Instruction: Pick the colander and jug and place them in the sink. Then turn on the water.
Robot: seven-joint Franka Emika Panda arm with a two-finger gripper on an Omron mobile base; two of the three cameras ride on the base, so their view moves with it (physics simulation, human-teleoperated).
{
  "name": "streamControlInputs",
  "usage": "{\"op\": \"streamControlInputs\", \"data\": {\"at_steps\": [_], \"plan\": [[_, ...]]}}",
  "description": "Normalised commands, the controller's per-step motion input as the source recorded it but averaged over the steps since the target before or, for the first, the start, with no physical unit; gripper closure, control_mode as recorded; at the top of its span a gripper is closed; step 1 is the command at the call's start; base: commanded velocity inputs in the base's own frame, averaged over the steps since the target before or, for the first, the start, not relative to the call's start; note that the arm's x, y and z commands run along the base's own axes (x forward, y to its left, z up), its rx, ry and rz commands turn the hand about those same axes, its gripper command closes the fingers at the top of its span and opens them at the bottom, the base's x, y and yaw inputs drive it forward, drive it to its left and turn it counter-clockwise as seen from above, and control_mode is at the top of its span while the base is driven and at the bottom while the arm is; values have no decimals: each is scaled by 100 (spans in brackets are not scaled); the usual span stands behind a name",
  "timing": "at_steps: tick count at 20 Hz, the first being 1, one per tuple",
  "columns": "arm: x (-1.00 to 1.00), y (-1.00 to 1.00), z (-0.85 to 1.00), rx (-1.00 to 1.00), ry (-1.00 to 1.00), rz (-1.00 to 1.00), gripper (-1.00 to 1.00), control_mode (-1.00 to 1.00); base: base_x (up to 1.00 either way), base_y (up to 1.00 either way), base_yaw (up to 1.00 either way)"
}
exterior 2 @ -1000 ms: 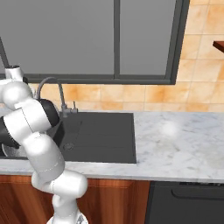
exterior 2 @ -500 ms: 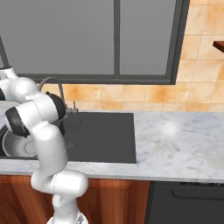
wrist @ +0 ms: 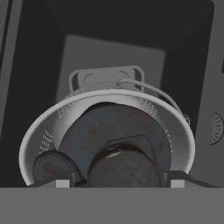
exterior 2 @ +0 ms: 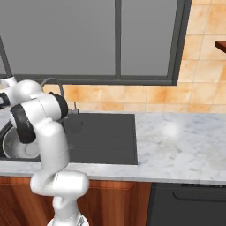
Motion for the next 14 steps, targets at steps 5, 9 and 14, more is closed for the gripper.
{"op": "streamControlInputs", "data": {"at_steps": [5, 9, 14], "plan": [[0, 0, -52, 0, -5, -1, 100, -100, 0, 0, 0], [0, 0, -59, 0, -8, -2, 100, -100, 0, 0, 0], [0, 0, -39, 0, -3, -1, 100, -100, 0, 0, 0]]}}
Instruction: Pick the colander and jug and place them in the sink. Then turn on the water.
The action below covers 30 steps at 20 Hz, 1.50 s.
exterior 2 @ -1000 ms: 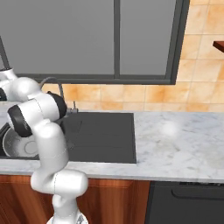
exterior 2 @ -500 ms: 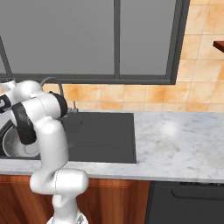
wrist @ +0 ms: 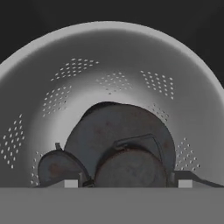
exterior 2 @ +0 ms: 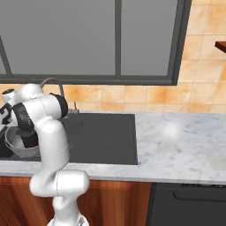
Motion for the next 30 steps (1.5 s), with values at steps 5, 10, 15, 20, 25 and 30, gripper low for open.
{"op": "streamControlInputs", "data": {"at_steps": [5, 10, 15, 20, 25, 30], "plan": [[0, 0, -2, 0, 0, 0, -100, -100, 0, 0, 0], [-3, 0, 0, 0, 0, 0, -100, -100, 0, 0, 0], [-19, 0, 9, 0, 0, 0, -100, -100, 0, 0, 0], [-4, 0, 7, 0, 0, 0, -100, -100, 0, 0, 0], [-19, -11, 45, 1, 0, 0, -100, -100, 0, 0, 0], [-58, -39, 71, 6, 0, -4, -100, -100, 0, 0, 0]]}}
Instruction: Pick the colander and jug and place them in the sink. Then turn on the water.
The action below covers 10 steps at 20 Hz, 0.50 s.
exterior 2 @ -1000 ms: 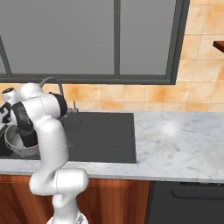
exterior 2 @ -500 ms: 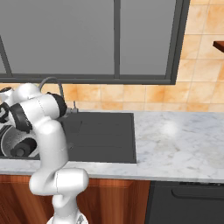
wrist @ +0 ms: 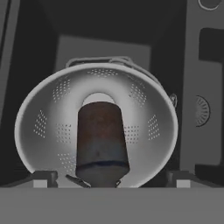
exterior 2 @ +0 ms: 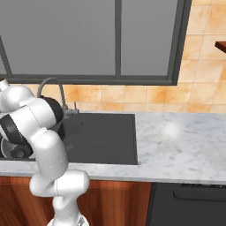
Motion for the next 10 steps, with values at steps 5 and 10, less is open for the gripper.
{"op": "streamControlInputs", "data": {"at_steps": [5, 10], "plan": [[-35, -49, 64, 5, 0, -4, -100, -100, 0, 0, 0], [-7, -60, 53, 4, 0, -5, -100, -100, 0, 0, 0]]}}
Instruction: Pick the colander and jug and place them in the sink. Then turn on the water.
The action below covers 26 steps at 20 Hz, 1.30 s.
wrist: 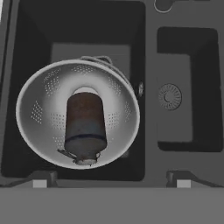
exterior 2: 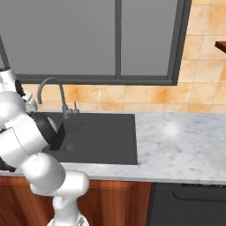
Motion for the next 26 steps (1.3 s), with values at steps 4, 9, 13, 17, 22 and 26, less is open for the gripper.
{"op": "streamControlInputs", "data": {"at_steps": [4, 9, 13, 17, 22, 26], "plan": [[-12, -63, 42, 5, 2, -6, -100, -100, 0, 0, 0], [0, -64, 16, 2, 1, -14, -100, -100, 0, 0, 0], [3, -54, 0, 2, 0, -9, -100, -100, 0, 0, 0], [11, -50, 0, 2, 0, -6, -100, -100, 0, 0, 0], [9, -45, 5, 1, 0, 1, -100, -100, 0, 0, 0], [2, -48, 0, 4, -2, 6, -100, -100, 0, 0, 0]]}}
